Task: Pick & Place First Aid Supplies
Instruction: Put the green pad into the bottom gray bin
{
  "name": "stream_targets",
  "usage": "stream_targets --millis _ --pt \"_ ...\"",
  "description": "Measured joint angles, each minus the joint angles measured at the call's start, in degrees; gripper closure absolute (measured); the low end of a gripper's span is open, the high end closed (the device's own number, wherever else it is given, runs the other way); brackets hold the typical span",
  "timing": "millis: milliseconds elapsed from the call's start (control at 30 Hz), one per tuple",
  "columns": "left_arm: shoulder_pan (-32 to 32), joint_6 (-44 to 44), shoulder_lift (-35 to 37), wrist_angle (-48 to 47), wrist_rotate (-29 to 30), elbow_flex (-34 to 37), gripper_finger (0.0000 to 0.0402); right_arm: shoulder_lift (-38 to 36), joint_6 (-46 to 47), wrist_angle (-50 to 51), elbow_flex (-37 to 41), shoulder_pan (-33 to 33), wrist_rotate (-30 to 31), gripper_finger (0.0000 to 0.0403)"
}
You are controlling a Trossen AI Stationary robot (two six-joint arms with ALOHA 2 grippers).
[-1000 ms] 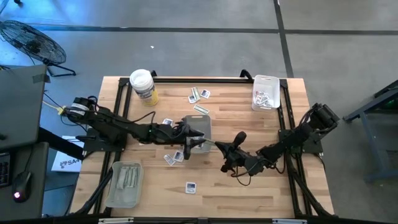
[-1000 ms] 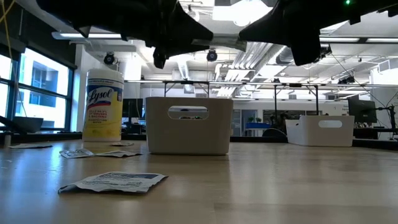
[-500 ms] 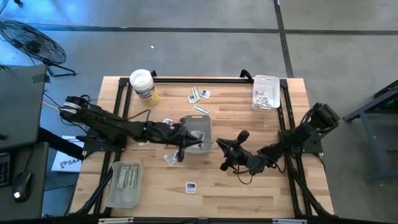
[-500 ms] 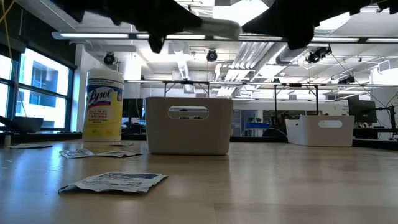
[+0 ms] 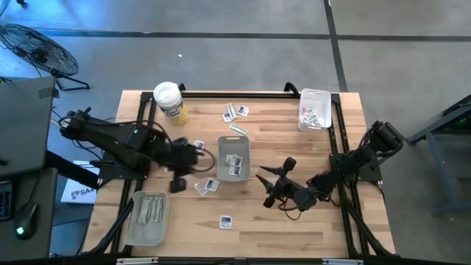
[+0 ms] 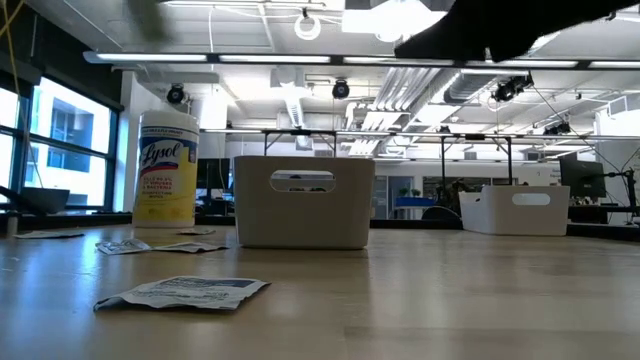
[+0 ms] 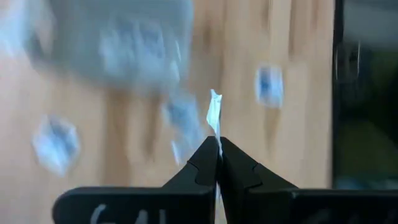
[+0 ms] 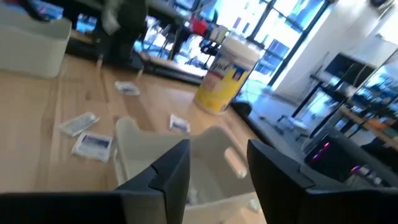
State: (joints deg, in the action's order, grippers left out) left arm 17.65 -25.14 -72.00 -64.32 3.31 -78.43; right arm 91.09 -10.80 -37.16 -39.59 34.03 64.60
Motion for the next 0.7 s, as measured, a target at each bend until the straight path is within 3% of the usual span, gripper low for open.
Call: stream_targets --millis 167,300,467,700 --pt "4.7 -14.0 -0.3 -14.7 -9.7 -1.4 0.0401 0.0 5.8 5.1 0.0 -0.7 -2.5 0.0256" --pt "10.7 -22.4 -0.3 -17.1 -15.1 2.8 0.0401 0.0 7.6 6.0 0.0 -0.7 -3.7 0.0263" --pt "17.5 -27.4 -0.4 -12.2 -23.5 11.4 0.0401 0.0 8.2 6.2 0.0 -0.7 -5.2 0.0265" --pt "23.3 -27.9 -0.4 3.3 -28.0 24.3 0.0401 0.0 9.3 6.7 0.0 -0.7 -5.2 0.0265"
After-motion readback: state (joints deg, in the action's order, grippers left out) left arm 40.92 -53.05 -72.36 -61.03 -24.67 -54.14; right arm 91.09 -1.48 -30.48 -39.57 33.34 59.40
